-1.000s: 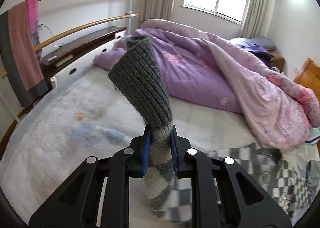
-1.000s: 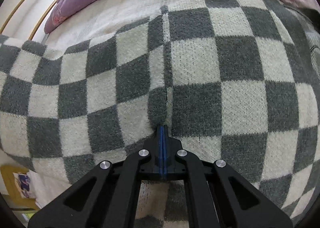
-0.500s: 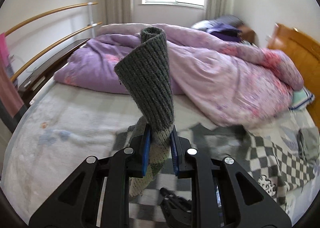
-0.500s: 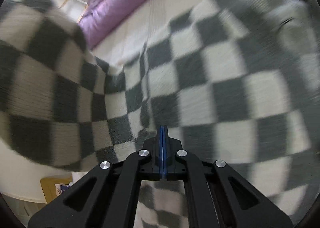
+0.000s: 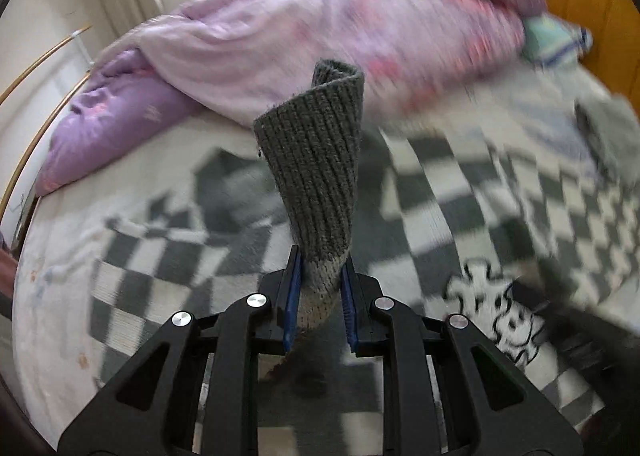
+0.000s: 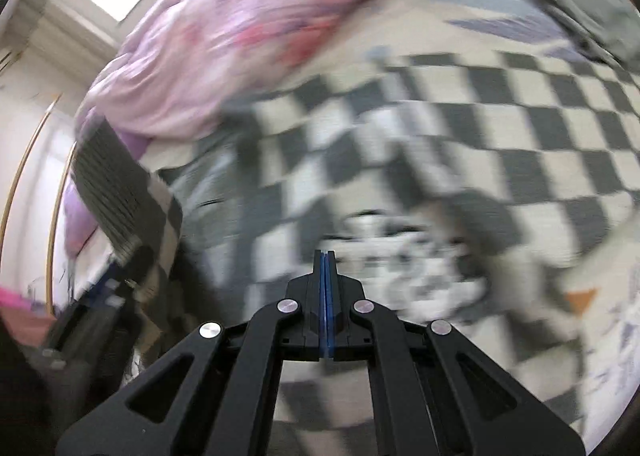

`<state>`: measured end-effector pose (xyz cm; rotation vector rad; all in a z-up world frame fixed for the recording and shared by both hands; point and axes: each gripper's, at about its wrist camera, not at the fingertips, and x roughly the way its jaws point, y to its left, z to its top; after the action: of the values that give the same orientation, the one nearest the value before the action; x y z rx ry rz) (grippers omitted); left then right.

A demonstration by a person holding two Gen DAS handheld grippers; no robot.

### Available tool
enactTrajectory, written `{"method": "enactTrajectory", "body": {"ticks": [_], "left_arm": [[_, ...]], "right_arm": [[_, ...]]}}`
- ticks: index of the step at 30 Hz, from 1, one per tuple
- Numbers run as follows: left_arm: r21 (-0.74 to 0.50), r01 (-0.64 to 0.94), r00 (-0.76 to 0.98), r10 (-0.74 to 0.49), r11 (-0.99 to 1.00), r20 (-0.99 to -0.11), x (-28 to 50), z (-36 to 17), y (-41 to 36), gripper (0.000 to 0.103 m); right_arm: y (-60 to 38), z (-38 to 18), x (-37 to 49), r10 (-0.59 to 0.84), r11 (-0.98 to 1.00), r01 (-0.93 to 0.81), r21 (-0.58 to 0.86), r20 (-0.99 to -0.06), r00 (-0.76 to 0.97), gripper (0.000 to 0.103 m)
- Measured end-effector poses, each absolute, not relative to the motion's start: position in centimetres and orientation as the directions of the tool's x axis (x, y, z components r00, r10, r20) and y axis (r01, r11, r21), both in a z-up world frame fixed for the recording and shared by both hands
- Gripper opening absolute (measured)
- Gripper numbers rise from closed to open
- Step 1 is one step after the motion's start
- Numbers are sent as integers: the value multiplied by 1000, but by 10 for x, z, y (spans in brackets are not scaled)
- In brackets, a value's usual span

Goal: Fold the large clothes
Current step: 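Lift the sleeve with the left tool and lay it across the cardigan body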

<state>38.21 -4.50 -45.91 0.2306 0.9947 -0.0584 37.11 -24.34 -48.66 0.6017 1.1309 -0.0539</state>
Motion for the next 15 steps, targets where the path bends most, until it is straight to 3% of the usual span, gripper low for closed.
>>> {"method": "enactTrajectory", "body": {"ticks": [1,2,3,5,6,9,10,11,12,15], "left_arm": [[162,173,519,50,971,-853,382,-470,-51,24],[151,198,482,38,968,-876,381,-486,-59,37],[119,217,461,5,969,-887,380,-493,-61,41],[38,220,424,-61,975,-904,375,-500,-58,60],[20,209,421,-72,978,-904,371,-498,-53,63],[-15,194,451,-103,981,-887,360,-481,-33,71],[-12,181,461,-96,983,-882,358,-473,-24,72],[-19,158,477,-93,987,-874,355,-464,-10,73],[-26,131,489,-88,991,-868,354,-457,4,73],[3,39,509,-17,999,-860,356,-443,55,74]], "right_arm": [[-255,-491,364,250,838,350,418,-865,434,1],[-264,-498,362,247,833,368,412,-874,419,4],[-272,-495,354,247,830,377,411,-877,412,5],[-277,-498,348,280,804,400,441,-873,400,7],[-279,-497,346,302,787,411,460,-868,395,10],[-274,-494,352,355,751,416,512,-845,399,26],[-269,-492,358,366,751,408,520,-841,399,45],[-264,-489,362,359,755,409,512,-845,395,74],[-259,-486,365,349,761,407,506,-847,401,80],[-239,-489,383,393,771,360,525,-837,379,80]]}}
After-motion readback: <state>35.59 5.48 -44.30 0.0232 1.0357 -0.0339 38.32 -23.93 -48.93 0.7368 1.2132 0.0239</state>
